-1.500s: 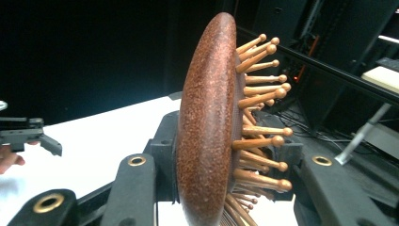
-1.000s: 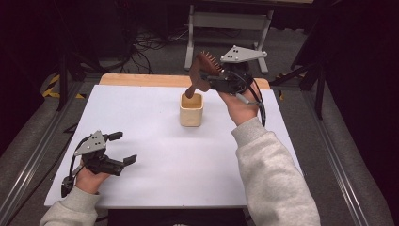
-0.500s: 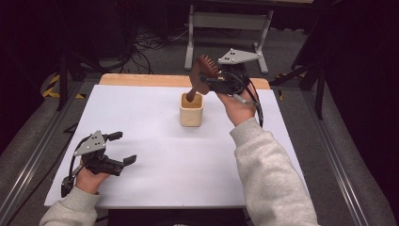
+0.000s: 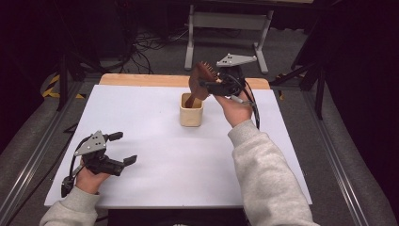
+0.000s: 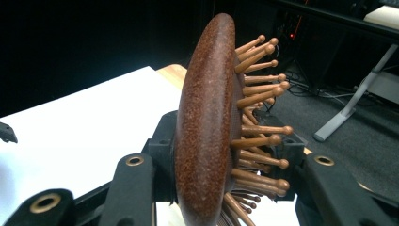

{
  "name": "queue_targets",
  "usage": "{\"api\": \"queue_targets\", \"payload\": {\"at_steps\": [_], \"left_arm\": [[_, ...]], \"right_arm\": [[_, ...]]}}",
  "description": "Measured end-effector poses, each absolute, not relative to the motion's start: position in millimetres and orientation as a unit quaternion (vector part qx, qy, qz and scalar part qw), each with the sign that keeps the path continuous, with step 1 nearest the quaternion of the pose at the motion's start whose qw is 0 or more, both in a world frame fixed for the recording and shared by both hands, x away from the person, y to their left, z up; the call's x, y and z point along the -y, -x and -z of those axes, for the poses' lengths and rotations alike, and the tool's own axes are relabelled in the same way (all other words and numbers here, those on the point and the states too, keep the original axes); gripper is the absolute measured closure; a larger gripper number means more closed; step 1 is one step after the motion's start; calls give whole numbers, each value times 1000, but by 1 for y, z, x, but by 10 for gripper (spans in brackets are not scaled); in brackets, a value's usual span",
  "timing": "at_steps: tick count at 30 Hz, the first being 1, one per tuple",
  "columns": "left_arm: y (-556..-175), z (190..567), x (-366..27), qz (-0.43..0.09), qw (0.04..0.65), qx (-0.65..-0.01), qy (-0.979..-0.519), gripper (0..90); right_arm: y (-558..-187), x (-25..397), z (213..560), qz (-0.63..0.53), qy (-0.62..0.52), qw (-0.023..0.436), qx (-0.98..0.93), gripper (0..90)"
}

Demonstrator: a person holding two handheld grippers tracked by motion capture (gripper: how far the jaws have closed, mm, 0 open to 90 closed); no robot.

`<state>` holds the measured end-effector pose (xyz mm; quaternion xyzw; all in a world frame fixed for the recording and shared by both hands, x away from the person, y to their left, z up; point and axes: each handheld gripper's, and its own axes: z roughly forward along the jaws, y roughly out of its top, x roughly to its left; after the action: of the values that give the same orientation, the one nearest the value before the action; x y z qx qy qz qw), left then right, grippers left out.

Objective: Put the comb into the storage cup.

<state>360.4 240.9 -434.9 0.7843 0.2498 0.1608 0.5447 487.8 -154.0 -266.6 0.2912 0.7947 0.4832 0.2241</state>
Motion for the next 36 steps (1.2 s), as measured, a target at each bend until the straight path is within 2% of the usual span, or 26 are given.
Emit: {"api": "queue_targets", "payload": {"at_steps": [36], "left_arm": [[-361, 436, -239, -156, 542, -247, -788, 1]], "right_arm": [[-503, 140, 291, -446, -309, 176, -821, 531]]}}
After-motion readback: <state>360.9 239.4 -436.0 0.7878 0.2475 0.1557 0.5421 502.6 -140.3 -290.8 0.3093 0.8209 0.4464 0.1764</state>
